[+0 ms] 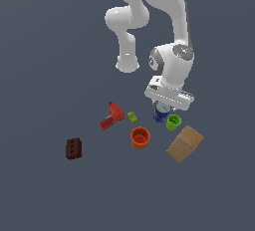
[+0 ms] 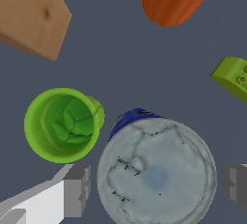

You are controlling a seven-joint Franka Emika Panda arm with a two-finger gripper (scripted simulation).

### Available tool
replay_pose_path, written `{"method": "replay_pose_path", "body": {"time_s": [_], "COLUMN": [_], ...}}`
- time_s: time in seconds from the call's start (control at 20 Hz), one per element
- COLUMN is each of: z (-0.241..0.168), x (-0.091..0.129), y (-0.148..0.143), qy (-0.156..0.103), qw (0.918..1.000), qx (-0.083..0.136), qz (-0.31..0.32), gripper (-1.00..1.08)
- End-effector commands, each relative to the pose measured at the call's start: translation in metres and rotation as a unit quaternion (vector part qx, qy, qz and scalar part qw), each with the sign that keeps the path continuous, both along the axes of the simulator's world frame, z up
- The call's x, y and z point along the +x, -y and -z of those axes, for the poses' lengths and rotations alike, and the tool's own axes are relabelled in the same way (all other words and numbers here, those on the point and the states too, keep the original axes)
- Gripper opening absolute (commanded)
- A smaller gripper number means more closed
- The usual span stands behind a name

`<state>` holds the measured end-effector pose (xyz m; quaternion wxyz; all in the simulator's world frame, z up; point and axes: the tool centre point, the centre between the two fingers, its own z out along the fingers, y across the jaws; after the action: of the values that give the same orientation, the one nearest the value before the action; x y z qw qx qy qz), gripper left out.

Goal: Pick up a designated object from a clutter of objects.

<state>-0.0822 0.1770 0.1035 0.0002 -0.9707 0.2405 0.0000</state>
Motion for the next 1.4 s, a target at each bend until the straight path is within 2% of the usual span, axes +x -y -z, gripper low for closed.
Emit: {"method": "replay_pose_path", "body": {"time_s": [0.0,0.4,0.45,0.9,1.35], "z": [0.012,0.029,0.029,0.029,0.011], "x": [-0.001,0.000,0.000,0.000,0.005], "y": [0.000,0.000,0.000,0.000,-0.002], "qy": [0.000,0.000,0.000,0.000,0.002], "qw": [1.0000,1.0000,1.0000,1.0000,1.0000], "qx": [0.000,0.000,0.000,0.000,0.001], "qz": [0.000,0.001,0.001,0.001,0.000], "gripper": [1.00,1.00,-1.00,-1.00,-1.00]}}
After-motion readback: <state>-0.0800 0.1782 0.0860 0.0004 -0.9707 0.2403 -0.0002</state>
